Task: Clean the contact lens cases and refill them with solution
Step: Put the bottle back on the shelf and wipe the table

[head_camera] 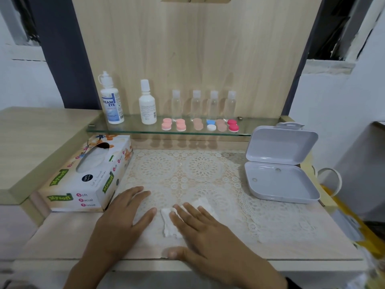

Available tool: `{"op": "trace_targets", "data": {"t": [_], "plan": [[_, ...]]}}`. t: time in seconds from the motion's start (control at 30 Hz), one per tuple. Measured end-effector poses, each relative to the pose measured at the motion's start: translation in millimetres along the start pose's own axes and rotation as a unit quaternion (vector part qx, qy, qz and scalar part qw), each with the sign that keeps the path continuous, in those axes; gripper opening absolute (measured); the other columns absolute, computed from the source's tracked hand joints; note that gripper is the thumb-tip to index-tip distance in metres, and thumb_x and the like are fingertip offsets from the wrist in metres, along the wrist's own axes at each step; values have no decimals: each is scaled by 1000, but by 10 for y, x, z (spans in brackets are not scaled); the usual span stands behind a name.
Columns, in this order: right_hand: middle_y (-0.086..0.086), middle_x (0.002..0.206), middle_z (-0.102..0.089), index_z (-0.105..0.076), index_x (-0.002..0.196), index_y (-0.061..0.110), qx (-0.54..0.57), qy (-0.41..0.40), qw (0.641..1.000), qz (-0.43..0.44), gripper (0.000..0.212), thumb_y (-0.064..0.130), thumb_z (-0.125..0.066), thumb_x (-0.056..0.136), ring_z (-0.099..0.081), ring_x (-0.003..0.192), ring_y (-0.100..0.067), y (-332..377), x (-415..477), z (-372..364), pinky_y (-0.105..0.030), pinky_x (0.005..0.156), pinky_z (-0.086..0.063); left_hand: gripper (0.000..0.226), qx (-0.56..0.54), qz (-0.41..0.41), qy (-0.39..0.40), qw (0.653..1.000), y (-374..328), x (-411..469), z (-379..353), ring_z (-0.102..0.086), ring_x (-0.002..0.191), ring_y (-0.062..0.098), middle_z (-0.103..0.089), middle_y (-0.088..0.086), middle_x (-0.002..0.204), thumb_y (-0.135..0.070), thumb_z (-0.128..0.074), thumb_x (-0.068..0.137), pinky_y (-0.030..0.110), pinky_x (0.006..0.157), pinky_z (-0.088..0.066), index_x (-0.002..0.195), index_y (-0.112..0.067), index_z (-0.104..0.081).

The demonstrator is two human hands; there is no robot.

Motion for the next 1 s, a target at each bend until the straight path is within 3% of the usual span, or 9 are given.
{"op": "trace_targets", "data": {"t": [0.07,0.13,0.2,0.37,0.53,0.6,0.67,0.73,1.0], "plan": [[13,161,5,-4,155,26,-19,-5,1000,4,81,73,-14,90,13,146,-3,-24,-100,-14,-33,121,5,68,-7,5,4,1000,11,-6,-3,-29,125,-10,-44,-23,136,-71,-27,76,16,101,-27,129,-36,-53],[8,159,-22,-28,152,22,-76,-35,997,3,77,71,-13,94,-14,147,-8,-94,-228,-2,-41,116,-27,69,-14,10,3,1000,18,-12,6,-29,125,-10,-43,-23,136,-71,-28,75,16,101,-27,129,-36,-53],[8,148,-44,-46,143,22,-123,-35,991,-39,72,68,-15,97,-37,138,-8,-247,-331,-5,-29,103,-44,69,-21,12,0,1000,8,-16,20,-29,124,-11,-43,-23,135,-71,-28,75,16,100,-27,128,-36,-54],[10,150,-42,-41,146,24,-111,-31,989,-89,67,66,-19,98,-35,138,-4,-563,-580,83,-21,105,-32,67,-17,3,-9,1000,-20,-25,46,-28,122,-14,-45,-22,135,-69,-30,77,13,99,-25,128,-34,-55],[33,151,14,5,148,46,-54,-65,987,-138,92,87,23,67,23,135,18,-823,-736,227,-11,113,12,66,-15,-2,-6,1000,-11,-31,29,-32,124,-9,-47,-19,135,-68,-31,79,15,102,-25,128,-31,-57],[27,156,3,-5,151,40,-70,-84,983,-148,87,84,11,78,10,140,13,-811,-707,247,-12,115,3,68,-19,1,-4,1000,-11,-29,25,-32,124,-9,-47,-19,135,-69,-30,78,16,103,-25,128,-32,-56],[12,155,-31,-35,149,26,-73,-76,982,-158,74,71,-14,95,-27,141,-2,-777,-705,166,-23,111,-20,69,-22,3,-3,1000,-13,-25,25,-32,124,-8,-46,-20,135,-69,-29,77,17,103,-25,128,-32,-56],[4,147,-46,-50,141,18,-110,-87,981,-136,71,66,-20,98,-44,134,-13,-656,-661,118,-29,104,-30,70,-21,5,-1,1000,-15,-21,24,-31,125,-8,-45,-20,136,-70,-28,76,16,103,-24,129,-33,-55],[3,141,-53,-57,135,18,-134,-75,987,-39,80,69,-9,95,-49,131,-14,-128,-273,-145,-33,97,-50,68,-19,2,4,1000,-3,-18,-20,-35,129,-2,-45,-20,136,-70,-29,77,19,103,-27,129,-33,-55]]}}
Point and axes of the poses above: each hand's wrist, its own x-axis towards the middle knuckle, its own z-axis out of the back of the hand, y = z × x, the point moved 10 cm from there along x, towards the middle knuckle
